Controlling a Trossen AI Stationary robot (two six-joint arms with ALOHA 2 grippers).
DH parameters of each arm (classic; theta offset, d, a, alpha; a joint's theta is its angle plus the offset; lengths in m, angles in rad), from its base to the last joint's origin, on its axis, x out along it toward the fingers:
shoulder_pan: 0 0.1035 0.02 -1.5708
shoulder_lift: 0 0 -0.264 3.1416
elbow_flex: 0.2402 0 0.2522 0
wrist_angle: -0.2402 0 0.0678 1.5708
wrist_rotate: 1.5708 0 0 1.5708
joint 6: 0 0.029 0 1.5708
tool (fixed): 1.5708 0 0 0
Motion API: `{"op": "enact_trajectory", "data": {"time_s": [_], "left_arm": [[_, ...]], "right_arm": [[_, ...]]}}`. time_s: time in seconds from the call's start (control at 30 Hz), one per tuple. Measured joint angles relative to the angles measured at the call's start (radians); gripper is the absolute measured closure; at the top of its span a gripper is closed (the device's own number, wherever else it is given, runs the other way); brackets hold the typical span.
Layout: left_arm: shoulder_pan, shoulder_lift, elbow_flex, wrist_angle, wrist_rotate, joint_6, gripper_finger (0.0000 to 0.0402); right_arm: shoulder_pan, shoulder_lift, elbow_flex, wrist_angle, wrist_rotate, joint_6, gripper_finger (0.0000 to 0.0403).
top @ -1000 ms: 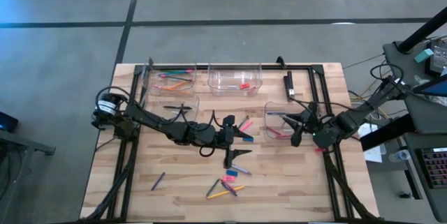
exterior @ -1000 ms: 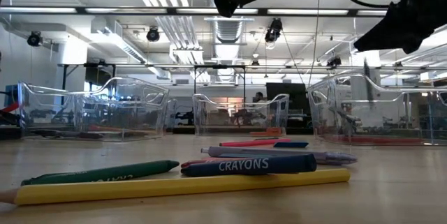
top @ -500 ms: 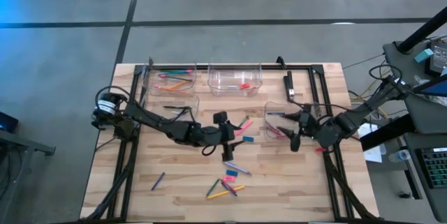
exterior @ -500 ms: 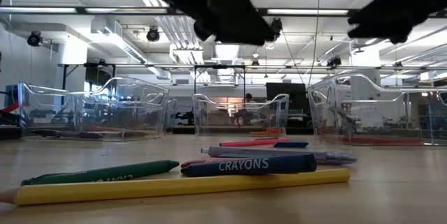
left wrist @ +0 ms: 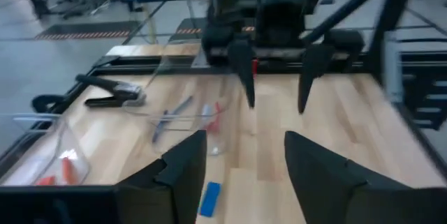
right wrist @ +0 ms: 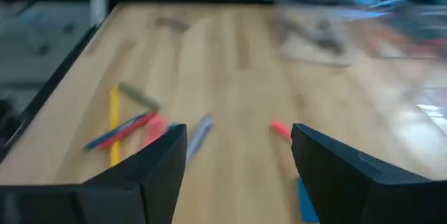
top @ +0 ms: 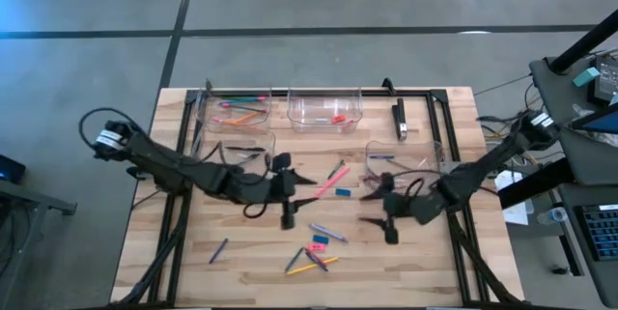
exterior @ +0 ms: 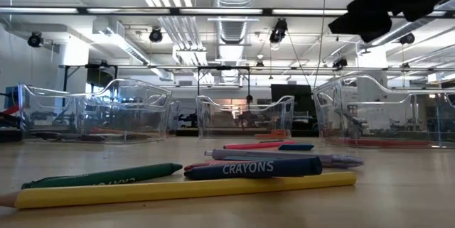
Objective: Sort crayons/erasers/pens/pencils in bins
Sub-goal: Put the blue crayon into the bottom right transparent bin
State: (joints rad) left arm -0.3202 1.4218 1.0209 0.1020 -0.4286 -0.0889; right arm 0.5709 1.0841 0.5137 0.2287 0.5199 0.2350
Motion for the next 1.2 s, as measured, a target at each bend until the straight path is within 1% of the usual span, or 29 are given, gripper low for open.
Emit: {"op": "enact_trajectory", "data": {"time_s": [0.1, 0.17, 0.27, 0.4, 0.43, 0.53, 0.6, 0.8, 1.0, 1.1, 1.2], "left_arm": [[-0.024, -0.017, -0.038, 0.042, 0.0, 0.021, 0.0243], [-0.028, -0.018, -0.056, 0.08, 0.0, 0.025, 0.0252], [-0.026, -0.018, -0.069, 0.109, 0.0, 0.025, 0.0262], [-0.024, -0.018, -0.071, 0.104, 0.0, 0.024, 0.0267], [-0.024, -0.021, -0.071, 0.102, 0.0, 0.024, 0.0267], [-0.024, -0.033, -0.071, 0.101, 0.0, 0.019, 0.0268], [-0.024, -0.036, -0.072, 0.102, 0.0, 0.019, 0.0268], [-0.024, -0.035, -0.078, 0.096, 0.0, 0.018, 0.0268], [-0.024, -0.035, -0.079, 0.09, 0.0, 0.018, 0.0268], [-0.024, -0.035, -0.079, 0.09, 0.0, 0.018, 0.0268], [-0.024, -0.035, -0.079, 0.09, 0.0, 0.018, 0.0268]], "right_arm": [[0.001, 0.116, 0.058, 0.002, -0.11, -0.015, 0.0159], [0.009, 0.197, 0.095, 0.002, -0.159, -0.017, 0.0162], [0.021, 0.324, 0.157, 0.015, -0.162, -0.02, 0.0165], [0.02, 0.467, 0.26, 0.015, -0.165, -0.071, 0.0168], [0.02, 0.497, 0.284, 0.013, -0.178, -0.082, 0.0168], [0.02, 0.568, 0.349, 0.008, -0.27, -0.089, 0.0168], [0.021, 0.602, 0.383, 0.008, -0.301, -0.091, 0.0169], [0.022, 0.692, 0.443, 0.008, -0.31, -0.147, 0.0172], [0.055, 0.797, 0.504, 0.005, -0.306, -0.226, 0.0172], [0.075, 0.827, 0.543, -0.021, -0.244, -0.263, 0.0173], [0.094, 0.844, 0.582, -0.098, -0.133, -0.289, 0.0172]]}}
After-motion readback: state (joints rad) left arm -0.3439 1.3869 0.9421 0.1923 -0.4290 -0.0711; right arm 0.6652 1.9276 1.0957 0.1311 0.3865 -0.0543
